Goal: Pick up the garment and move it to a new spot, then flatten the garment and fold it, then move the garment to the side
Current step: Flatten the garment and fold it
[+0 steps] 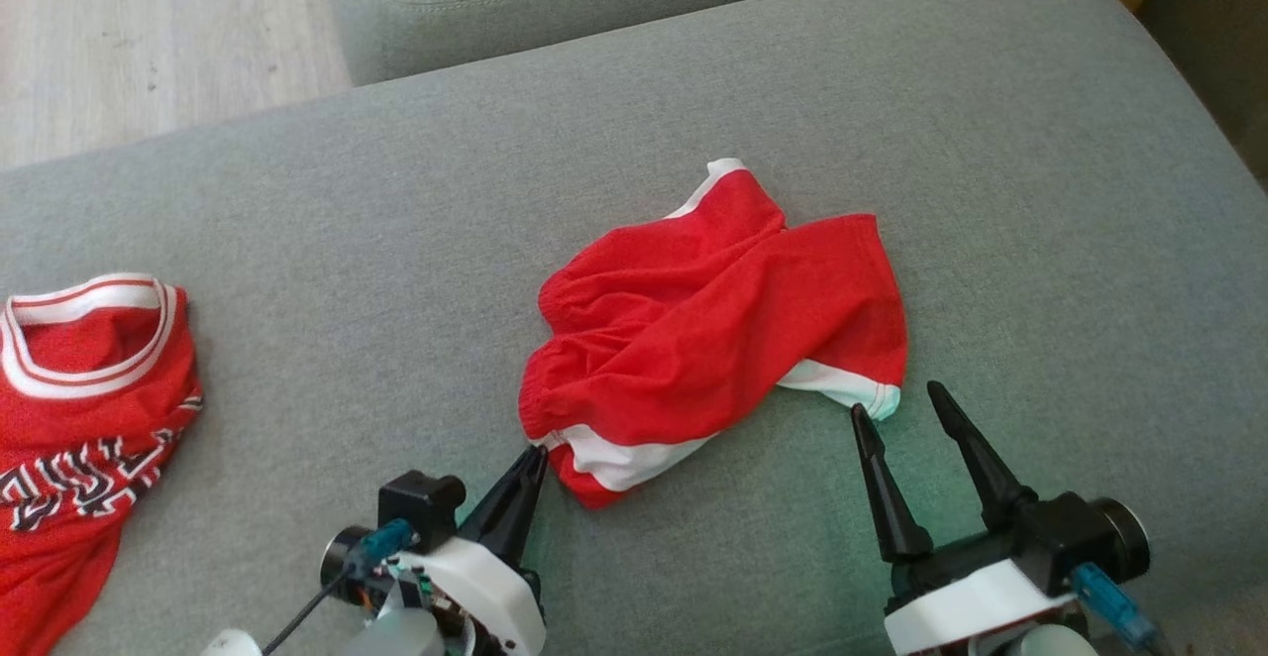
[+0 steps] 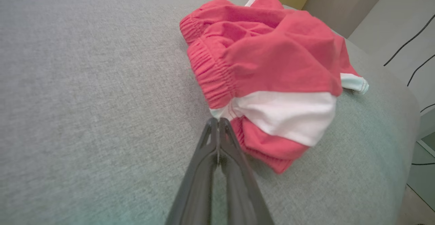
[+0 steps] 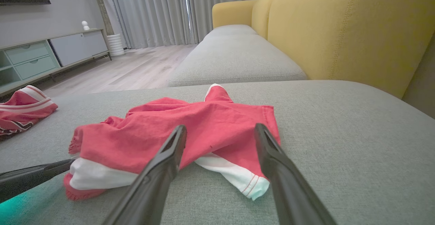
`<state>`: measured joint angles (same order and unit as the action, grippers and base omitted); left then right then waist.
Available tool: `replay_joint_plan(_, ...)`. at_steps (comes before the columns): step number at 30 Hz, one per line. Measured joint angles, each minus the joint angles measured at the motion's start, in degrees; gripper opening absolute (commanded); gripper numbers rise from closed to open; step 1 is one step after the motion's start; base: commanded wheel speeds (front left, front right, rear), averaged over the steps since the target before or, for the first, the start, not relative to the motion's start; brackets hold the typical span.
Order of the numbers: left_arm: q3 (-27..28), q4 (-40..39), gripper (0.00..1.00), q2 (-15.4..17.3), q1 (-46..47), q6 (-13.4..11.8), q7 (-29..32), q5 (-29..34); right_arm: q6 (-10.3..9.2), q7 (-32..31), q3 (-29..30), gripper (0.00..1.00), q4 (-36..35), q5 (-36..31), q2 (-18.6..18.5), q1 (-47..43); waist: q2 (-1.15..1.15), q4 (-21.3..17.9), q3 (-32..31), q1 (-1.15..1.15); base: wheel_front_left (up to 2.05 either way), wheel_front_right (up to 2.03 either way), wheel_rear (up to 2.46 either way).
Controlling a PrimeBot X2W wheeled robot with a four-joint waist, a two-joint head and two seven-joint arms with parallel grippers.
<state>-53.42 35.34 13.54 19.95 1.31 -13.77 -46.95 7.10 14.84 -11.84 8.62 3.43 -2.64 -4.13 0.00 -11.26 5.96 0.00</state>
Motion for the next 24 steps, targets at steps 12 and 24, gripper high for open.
replay_joint_plan(12,4.5,-5.3,0.0,2.1,0.0,0.2,-0.5,6.7,0.0,0.0,1.6,1.0,7.9,3.1,0.0,1.5,0.0,2.1,0.5,0.0,0.0,0.0,0.0)
replay_joint_plan(24,9.3,-8.9,0.0,4.3,-1.9,-0.7,-0.5,10.1,0.0,-0.1,4.7,1.0,24.6,8.3,0.0,7.6,0.0,5.7,1.7,0.0,0.0,0.0,0.0)
